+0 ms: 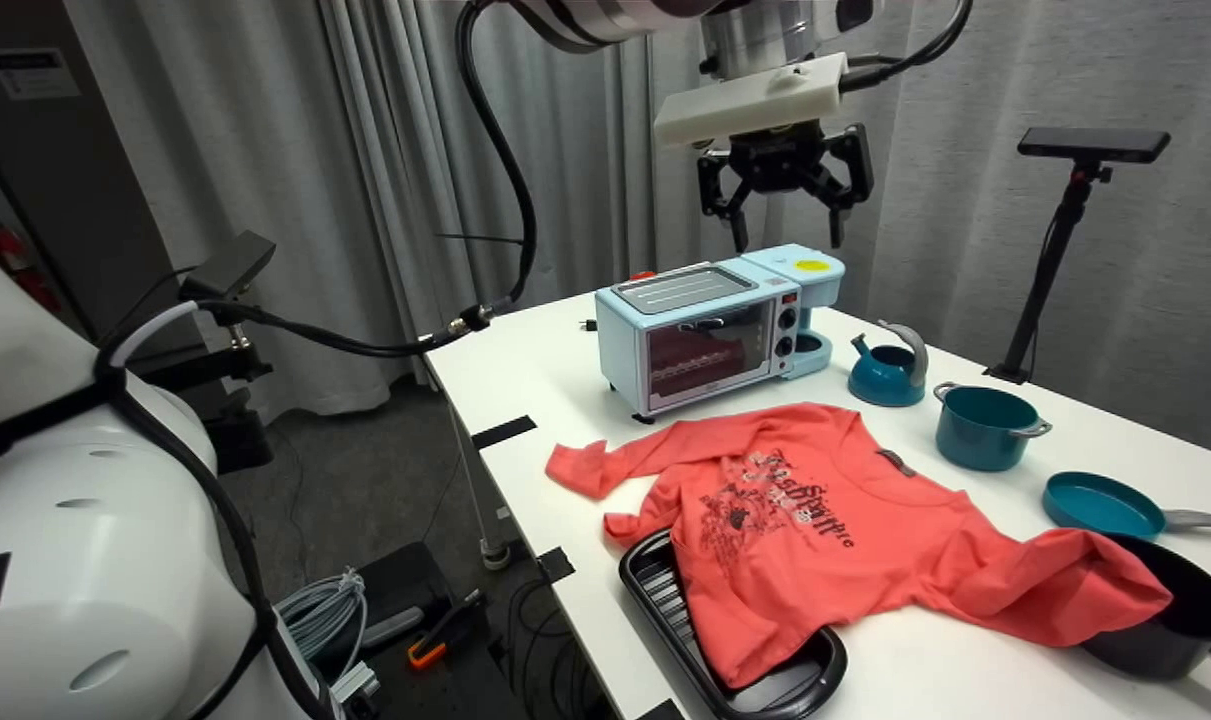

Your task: Unfold the long sleeve shirt on the table

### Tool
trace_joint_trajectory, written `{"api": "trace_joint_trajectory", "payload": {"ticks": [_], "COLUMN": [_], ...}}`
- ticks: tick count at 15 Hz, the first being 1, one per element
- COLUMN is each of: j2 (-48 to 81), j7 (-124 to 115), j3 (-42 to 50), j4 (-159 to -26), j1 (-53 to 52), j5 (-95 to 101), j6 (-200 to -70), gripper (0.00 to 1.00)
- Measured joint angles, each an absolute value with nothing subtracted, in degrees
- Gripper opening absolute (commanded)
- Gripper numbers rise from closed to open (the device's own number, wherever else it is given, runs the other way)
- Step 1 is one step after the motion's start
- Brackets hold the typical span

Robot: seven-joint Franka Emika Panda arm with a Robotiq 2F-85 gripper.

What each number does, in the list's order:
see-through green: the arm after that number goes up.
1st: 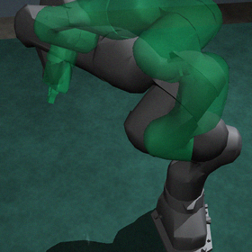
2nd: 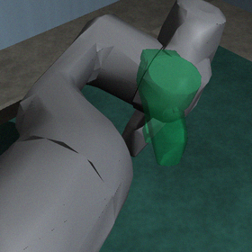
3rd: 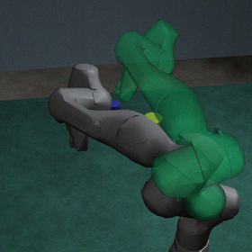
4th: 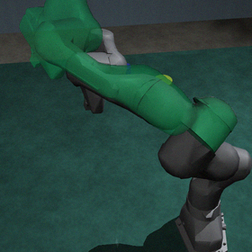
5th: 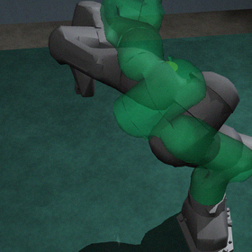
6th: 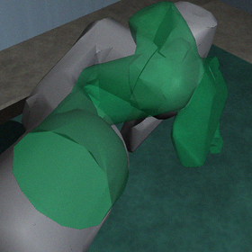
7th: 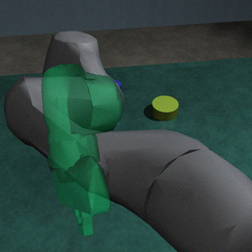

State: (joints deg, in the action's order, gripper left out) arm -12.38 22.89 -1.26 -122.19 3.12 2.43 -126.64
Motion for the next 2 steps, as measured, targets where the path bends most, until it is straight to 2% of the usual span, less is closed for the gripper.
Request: {"api": "trace_joint_trajectory", "payload": {"ticks": [2], "j2": [-12.38], "j7": [22.89], "j3": [-1.26], "j4": [-122.2], "j1": [3.12], "j5": [2.43], "j6": [-126.64], "gripper": [1.0]}}
